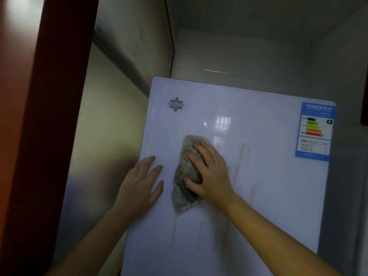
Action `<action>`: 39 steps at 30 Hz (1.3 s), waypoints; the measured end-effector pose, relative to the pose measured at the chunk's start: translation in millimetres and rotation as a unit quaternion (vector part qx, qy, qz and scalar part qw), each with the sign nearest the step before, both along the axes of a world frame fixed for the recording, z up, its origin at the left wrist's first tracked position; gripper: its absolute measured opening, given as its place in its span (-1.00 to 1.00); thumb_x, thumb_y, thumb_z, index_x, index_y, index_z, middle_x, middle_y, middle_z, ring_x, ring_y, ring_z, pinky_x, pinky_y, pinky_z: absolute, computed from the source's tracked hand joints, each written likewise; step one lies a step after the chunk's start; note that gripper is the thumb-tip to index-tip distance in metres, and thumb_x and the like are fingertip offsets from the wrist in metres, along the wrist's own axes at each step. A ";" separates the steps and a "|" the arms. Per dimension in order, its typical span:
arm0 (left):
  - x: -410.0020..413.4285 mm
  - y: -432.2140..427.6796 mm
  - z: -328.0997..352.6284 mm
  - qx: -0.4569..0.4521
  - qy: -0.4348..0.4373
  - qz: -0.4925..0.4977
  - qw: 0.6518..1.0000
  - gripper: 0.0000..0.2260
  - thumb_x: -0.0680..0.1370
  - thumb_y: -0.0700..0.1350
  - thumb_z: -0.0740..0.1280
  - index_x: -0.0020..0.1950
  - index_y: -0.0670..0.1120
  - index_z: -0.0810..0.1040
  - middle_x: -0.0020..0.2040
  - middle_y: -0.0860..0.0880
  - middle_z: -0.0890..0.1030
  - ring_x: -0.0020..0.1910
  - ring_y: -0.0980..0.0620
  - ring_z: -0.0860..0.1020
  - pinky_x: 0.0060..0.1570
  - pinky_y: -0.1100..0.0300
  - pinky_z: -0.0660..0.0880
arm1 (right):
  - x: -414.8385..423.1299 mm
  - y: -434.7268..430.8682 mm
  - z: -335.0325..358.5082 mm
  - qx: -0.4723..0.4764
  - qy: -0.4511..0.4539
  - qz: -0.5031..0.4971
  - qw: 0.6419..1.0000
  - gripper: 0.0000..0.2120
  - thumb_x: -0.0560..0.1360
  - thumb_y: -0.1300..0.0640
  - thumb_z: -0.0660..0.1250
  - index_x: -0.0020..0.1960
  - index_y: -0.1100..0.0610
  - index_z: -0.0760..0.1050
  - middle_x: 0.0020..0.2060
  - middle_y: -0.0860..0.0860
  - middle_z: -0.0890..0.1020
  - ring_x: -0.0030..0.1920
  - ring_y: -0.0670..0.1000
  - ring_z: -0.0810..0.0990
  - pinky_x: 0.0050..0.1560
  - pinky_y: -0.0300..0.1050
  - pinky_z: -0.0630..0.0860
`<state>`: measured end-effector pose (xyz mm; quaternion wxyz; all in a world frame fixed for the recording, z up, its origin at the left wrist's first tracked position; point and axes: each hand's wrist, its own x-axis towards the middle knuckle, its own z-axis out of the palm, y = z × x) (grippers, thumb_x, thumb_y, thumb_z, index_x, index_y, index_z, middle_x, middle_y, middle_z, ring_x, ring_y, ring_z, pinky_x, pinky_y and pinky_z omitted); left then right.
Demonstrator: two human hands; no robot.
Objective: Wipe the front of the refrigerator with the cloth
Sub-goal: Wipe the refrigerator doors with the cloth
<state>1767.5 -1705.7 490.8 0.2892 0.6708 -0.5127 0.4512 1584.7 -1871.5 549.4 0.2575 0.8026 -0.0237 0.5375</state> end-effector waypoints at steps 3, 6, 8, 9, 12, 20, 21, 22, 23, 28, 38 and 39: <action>4.6 -2.4 -6.3 0.000 -0.010 -0.012 1.000 -0.53 0.61 0.12 0.17 0.33 -0.15 0.60 0.48 -0.22 0.48 0.41 -0.23 0.51 0.25 -0.04 0.53 | -0.5 -5.7 -9.3 -0.039 0.025 0.004 0.999 -0.41 0.42 -0.10 0.47 0.38 0.14 0.55 0.48 0.15 0.46 0.53 0.19 0.35 0.53 0.20 0.30; 4.6 -5.7 -10.9 -0.010 -0.009 -0.017 1.000 -0.53 0.62 0.11 0.17 0.37 -0.14 0.59 0.51 -0.21 0.44 0.45 -0.21 0.48 0.31 -0.04 0.48 | -6.8 -13.0 1.6 -0.080 0.039 -0.001 0.996 -0.43 0.42 -0.09 0.47 0.36 0.14 0.57 0.44 0.16 0.51 0.49 0.20 0.41 0.47 0.17 0.38; 5.6 -8.9 -13.1 -0.018 -0.008 -0.022 1.000 -0.53 0.62 0.11 0.17 0.38 -0.15 0.58 0.52 -0.21 0.43 0.47 -0.22 0.46 0.33 -0.06 0.47 | -11.0 -16.5 16.4 -0.095 0.032 -0.002 0.995 -0.44 0.43 -0.09 0.46 0.35 0.15 0.58 0.42 0.17 0.52 0.47 0.21 0.43 0.45 0.13 0.38; 6.3 -10.4 -14.7 -0.022 -0.007 -0.024 0.999 -0.52 0.62 0.11 0.17 0.38 -0.15 0.57 0.53 -0.21 0.42 0.48 -0.23 0.45 0.33 -0.07 0.47 | -12.9 -17.5 24.3 -0.090 0.014 -0.001 0.996 -0.45 0.43 -0.09 0.46 0.35 0.16 0.58 0.41 0.17 0.53 0.46 0.21 0.44 0.45 0.12 0.39; 8.1 -16.2 -20.3 -0.036 -0.007 -0.029 0.999 -0.49 0.62 0.13 0.16 0.41 -0.16 0.55 0.55 -0.22 0.38 0.51 -0.22 0.41 0.36 -0.08 0.44 | -15.6 -18.5 40.1 -0.030 -0.068 -0.003 0.997 -0.44 0.43 -0.07 0.45 0.36 0.16 0.57 0.42 0.16 0.52 0.46 0.21 0.43 0.48 0.07 0.35; 7.2 -24.1 -27.4 -0.071 -0.005 -0.032 0.997 -0.47 0.62 0.12 0.16 0.46 -0.18 0.50 0.58 -0.23 0.33 0.55 -0.22 0.34 0.43 -0.06 0.32 | -19.2 -24.3 -7.8 -0.015 -0.060 -0.009 0.998 -0.43 0.44 -0.08 0.43 0.38 0.15 0.55 0.44 0.15 0.49 0.49 0.20 0.40 0.48 0.15 0.35; 7.2 -24.7 -28.5 -0.074 -0.005 -0.034 0.997 -0.47 0.62 0.12 0.16 0.46 -0.18 0.49 0.58 -0.23 0.33 0.56 -0.22 0.33 0.44 -0.06 0.30 | -23.5 -27.2 -19.4 -0.029 -0.037 -0.011 0.999 -0.43 0.44 -0.08 0.44 0.38 0.16 0.56 0.44 0.16 0.50 0.48 0.21 0.42 0.45 0.19 0.39; 7.2 -25.2 -29.3 -0.075 -0.004 -0.035 0.997 -0.47 0.62 0.12 0.16 0.47 -0.18 0.48 0.58 -0.23 0.32 0.56 -0.22 0.33 0.45 -0.06 0.30 | -28.9 -30.4 -30.0 -0.045 -0.010 -0.014 0.999 -0.44 0.45 -0.09 0.44 0.37 0.16 0.57 0.44 0.17 0.50 0.48 0.22 0.42 0.42 0.22 0.41; 7.2 -25.5 -29.8 -0.077 -0.001 -0.036 0.996 -0.46 0.62 0.12 0.16 0.47 -0.18 0.48 0.59 -0.23 0.31 0.56 -0.22 0.32 0.45 -0.07 0.30 | -35.0 -34.1 -38.5 -0.061 0.017 -0.016 0.998 -0.45 0.46 -0.09 0.43 0.37 0.16 0.57 0.43 0.16 0.51 0.48 0.22 0.43 0.40 0.23 0.43; 5.8 -29.0 -30.9 -0.091 0.005 -0.043 0.995 -0.46 0.61 0.12 0.17 0.48 -0.18 0.47 0.59 -0.22 0.31 0.56 -0.24 0.32 0.46 -0.09 0.30 | -67.3 -48.6 -27.9 -0.094 0.047 -0.032 0.994 -0.45 0.50 -0.12 0.38 0.37 0.18 0.57 0.41 0.20 0.52 0.45 0.24 0.44 0.42 0.18 0.43; 7.6 -30.9 -31.5 -0.104 -0.012 -0.035 0.994 -0.51 0.61 0.06 0.21 0.45 -0.18 0.49 0.58 -0.22 0.33 0.55 -0.24 0.34 0.45 -0.06 0.29 | -25.0 -21.5 54.5 0.018 -0.066 -0.030 0.997 -0.39 0.43 -0.09 0.42 0.41 0.15 0.51 0.46 0.17 0.46 0.49 0.25 0.37 0.48 0.13 0.31; 7.5 -30.5 -31.5 -0.103 -0.012 -0.035 0.994 -0.51 0.61 0.06 0.21 0.45 -0.18 0.49 0.58 -0.23 0.33 0.55 -0.24 0.34 0.45 -0.06 0.28 | -21.9 -20.1 49.0 0.003 -0.054 -0.028 0.998 -0.39 0.43 -0.09 0.43 0.40 0.15 0.52 0.45 0.17 0.47 0.48 0.25 0.39 0.48 0.14 0.33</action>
